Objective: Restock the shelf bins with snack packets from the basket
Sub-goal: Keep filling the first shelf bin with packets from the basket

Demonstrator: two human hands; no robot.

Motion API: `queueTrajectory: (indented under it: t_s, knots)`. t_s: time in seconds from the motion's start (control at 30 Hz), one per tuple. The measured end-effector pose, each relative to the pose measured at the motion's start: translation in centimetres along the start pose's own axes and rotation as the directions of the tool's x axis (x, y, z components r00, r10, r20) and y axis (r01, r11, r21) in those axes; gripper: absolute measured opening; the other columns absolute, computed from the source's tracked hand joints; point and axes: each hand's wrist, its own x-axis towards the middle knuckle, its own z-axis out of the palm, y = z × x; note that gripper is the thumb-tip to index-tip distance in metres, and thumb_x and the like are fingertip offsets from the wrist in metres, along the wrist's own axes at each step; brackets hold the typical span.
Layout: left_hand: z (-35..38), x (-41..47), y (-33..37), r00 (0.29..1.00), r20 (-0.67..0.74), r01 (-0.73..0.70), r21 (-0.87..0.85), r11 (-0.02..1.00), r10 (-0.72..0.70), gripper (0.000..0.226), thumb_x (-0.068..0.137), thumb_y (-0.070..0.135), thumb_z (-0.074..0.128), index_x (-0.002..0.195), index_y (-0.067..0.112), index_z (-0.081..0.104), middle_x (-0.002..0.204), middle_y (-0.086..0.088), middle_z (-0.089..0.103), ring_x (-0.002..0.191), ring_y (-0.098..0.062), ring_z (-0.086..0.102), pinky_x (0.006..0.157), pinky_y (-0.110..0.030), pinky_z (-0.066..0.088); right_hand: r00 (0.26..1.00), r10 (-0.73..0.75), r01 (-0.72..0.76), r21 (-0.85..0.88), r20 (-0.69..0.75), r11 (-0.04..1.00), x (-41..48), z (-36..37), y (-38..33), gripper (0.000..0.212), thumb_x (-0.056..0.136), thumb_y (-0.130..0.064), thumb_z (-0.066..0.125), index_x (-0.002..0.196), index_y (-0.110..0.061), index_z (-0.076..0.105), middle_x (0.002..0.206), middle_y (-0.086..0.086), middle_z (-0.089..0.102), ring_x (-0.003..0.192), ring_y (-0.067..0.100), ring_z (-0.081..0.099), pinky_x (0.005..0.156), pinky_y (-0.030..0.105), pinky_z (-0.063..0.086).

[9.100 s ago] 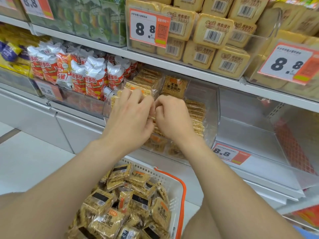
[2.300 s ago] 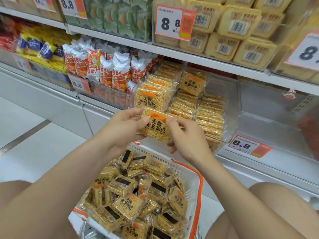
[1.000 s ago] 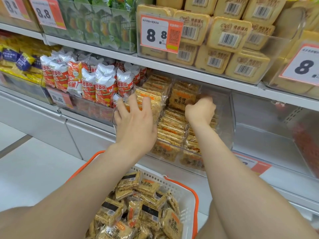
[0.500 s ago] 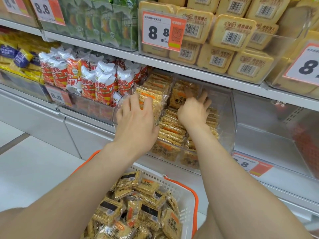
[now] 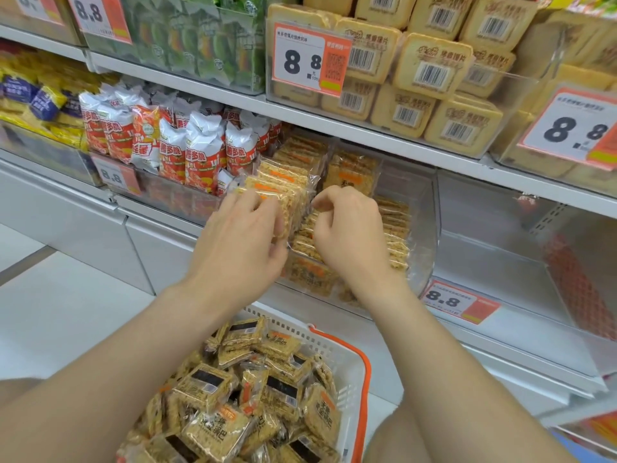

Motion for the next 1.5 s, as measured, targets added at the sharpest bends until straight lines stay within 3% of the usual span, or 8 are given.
queueTrajectory:
  t_s: [0.17,0.47,0.6,0.73,0.87,0.97,1.17,1.5]
  knots:
    - [-0.8,-3.3,-1.3,0.888,0.442,0.074,0.136,0.988,-0.128,0.013,0.095,0.041,0.060,0.098,0.029,0.055,0.089,0.006,0.064,0.086,-0.023,0.065,0.069,-0.040,0.058,0.936,-0.169,0.144,0.101,0.309,0.984,-4.3,-0.6,-2.6,0.026,0.078,-0.015,0.047,0.074,-0.023,0.071,0.071,-0.003,0.070,0.068,0.020,0.063,0.064,0.037,0.056]
    - [2.4,-7.6,-2.6,0.526,0.845,-0.206,0.240,0.949,-0.100,0.022,0.100,0.032,0.052,0.120,0.026,0.059,0.127,-0.005,0.065,0.106,-0.028,0.067,0.086,-0.044,0.058,0.451,-0.091,0.334,-0.074,0.888,0.940,-10.2,6.3,-1.4,0.025,0.084,0.001,0.052,0.066,-0.015,0.047,0.069,0.006,0.044,0.060,0.029,0.049,0.050,0.032,0.037]
    - [3.4,-7.6,-2.5,0.376,0.911,-0.270,0.284,0.920,-0.170,0.032,0.101,0.010,0.052,0.131,0.020,0.056,0.112,-0.001,0.064,0.093,-0.023,0.066,0.067,-0.035,0.051,0.330,-0.040,0.417,-0.108,0.943,0.902,-12.7,9.6,-1.1,0.035,0.085,0.007,0.055,0.112,-0.011,0.069,0.090,0.007,0.059,0.062,0.023,0.058,0.042,0.029,0.037]
    - [3.6,-7.1,-2.2,0.352,0.914,-0.316,0.321,0.892,-0.204,0.030,0.098,0.002,0.056,0.125,0.015,0.059,0.112,-0.005,0.067,0.091,-0.025,0.066,0.064,-0.034,0.046,0.201,-0.175,0.365,0.092,0.964,0.926,-16.1,12.2,-2.2,0.037,0.097,-0.014,0.055,0.134,-0.013,0.052,0.103,0.003,0.062,0.077,0.019,0.058,0.059,0.036,0.049]
    - [3.6,-7.1,-2.6,0.363,0.911,-0.328,0.321,0.888,-0.196,0.028,0.100,0.003,0.055,0.126,0.013,0.059,0.118,-0.006,0.066,0.095,-0.024,0.065,0.065,-0.033,0.045,0.185,-0.131,0.483,0.026,0.974,0.875,-20.4,14.0,-3.3,0.077,0.099,-0.056,0.053,0.149,-0.001,0.036,0.123,0.024,0.063,0.128,0.042,0.045,0.117,0.056,0.028]
    - [3.5,-7.1,-2.9,0.363,0.912,-0.327,0.316,0.890,-0.191,0.028,0.100,0.003,0.056,0.126,0.013,0.057,0.116,-0.007,0.066,0.092,-0.024,0.065,0.063,-0.032,0.044,0.281,-0.109,0.561,-0.071,0.953,0.825,-22.7,14.8,-3.9,0.104,0.091,-0.076,0.052,0.154,0.002,0.024,0.112,0.024,0.066,0.134,0.047,0.035,0.118,0.059,0.016]
    - [2.7,-7.0,-3.2,0.351,0.915,-0.316,0.315,0.895,-0.198,0.036,0.100,0.001,0.053,0.135,0.012,0.056,0.116,-0.006,0.065,0.077,-0.019,0.057,0.063,-0.031,0.044,0.353,-0.095,0.425,-0.069,0.931,0.903,-21.4,15.3,-4.1,0.106,0.077,-0.065,0.074,0.152,-0.004,0.029,0.112,0.015,0.067,0.137,0.046,0.037,0.121,0.062,0.019]
    - [0.8,-5.6,-3.6,0.372,0.894,-0.276,0.364,0.890,-0.251,0.033,0.102,0.011,0.053,0.135,0.013,0.057,0.117,-0.001,0.066,0.078,-0.017,0.054,0.050,-0.024,0.035,0.393,-0.089,0.230,-0.005,0.915,0.973,-13.6,9.9,-5.7,0.067,0.070,-0.025,0.083,0.125,0.001,0.054,0.083,0.004,0.060,0.076,0.023,0.063,0.052,0.038,0.056]
